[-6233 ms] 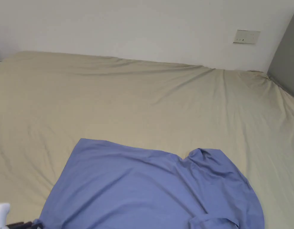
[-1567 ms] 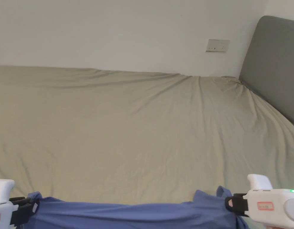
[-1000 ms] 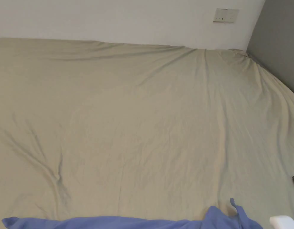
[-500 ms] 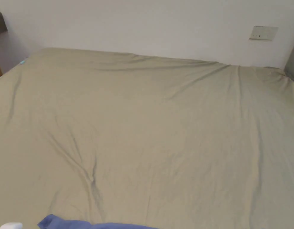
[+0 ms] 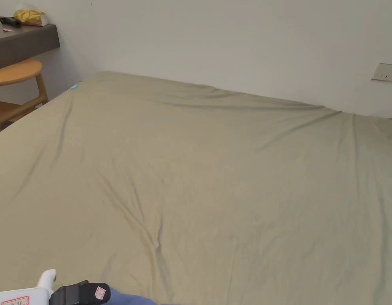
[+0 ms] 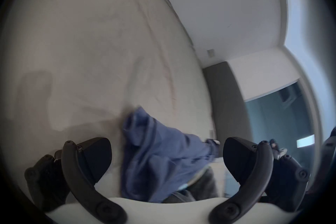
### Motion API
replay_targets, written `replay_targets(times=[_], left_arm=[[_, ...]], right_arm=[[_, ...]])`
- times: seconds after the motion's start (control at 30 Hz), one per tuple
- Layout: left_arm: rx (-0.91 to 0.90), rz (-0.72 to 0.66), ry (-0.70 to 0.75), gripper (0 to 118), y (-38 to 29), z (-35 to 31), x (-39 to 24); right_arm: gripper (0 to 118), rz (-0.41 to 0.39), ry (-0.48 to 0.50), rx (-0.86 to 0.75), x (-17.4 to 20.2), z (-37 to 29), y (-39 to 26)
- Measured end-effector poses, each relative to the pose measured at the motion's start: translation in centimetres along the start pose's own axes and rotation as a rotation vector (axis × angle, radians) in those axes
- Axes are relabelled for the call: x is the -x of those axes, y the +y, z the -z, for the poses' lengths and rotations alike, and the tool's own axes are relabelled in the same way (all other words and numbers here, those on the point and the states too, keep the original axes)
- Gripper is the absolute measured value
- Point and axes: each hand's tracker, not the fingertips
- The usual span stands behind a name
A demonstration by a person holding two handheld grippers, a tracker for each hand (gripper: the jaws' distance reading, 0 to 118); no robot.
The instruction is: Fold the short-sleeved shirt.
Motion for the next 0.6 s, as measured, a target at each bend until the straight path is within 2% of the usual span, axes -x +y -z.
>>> replay_targets(times=[0.03,0.07,0.1,0.13,0.23,0.27,0.3,0.33,0.37,0.43,0.47,0.5,0.53,0.6], left_arm=[[0.082,-0.063,-0.047,118,-0.3,1.2,1.2],[0.102,-0.044,-0.093,118,-0.8,1.7,0.6],[0.082,0.082,-0.036,118,-0.3,1.8,-0.5],[0.124,0.143,0.051,118,-0.1,2.4,-1.5],[0.256,0.168,0.026,118,-0.3,5.5,-3.1],[0.229,0.163,0.039,117,0.5,5.6,-2.8],[0.216,0.158,0.036,105,1.6,5.7,-2.0],[0.222,0.162,0.034,68,1.8,5.5,-1.9],[0.210,0.212,0.068,9,2.2,5.3,-1.9],[0.174,0.356,0.401,8,1.3,6.2,-3.0],[0.236,0.352,0.270,8,1.5,5.9,-2.1],[0.218,0.328,0.230,8,1.9,6.0,-2.4],[0.238,0.236,0.208,8,1.8,6.1,-2.4],[0.211,0.281,0.179,8,0.9,6.0,-3.2]], right_arm=[[2,-0.004,0.016,-0.016,0.7,-0.1,0.2],[2,0.002,0.033,-0.010,0.7,0.0,0.3],[2,0.005,0.034,-0.006,1.2,0.1,0.3],[2,0.007,0.033,-0.002,1.6,0.4,0.1],[2,0.032,0.031,0.033,1.7,1.4,-0.5],[2,0.054,0.025,0.053,1.9,1.8,-0.7],[2,0.065,0.031,0.068,2.1,1.9,-0.8],[2,0.071,0.048,0.073,1.3,1.8,-1.3],[2,0.069,0.048,0.075,1.6,1.8,-1.5],[2,0.051,0.045,0.096,1.9,1.6,-1.9],[2,0.047,0.040,0.103,1.3,1.3,-2.2],[2,0.049,0.028,0.107,1.2,1.1,-2.3],[2,0.054,0.020,0.114,1.0,0.8,-2.4],[2,0.066,0.015,0.118,0.4,0.1,-2.5]])
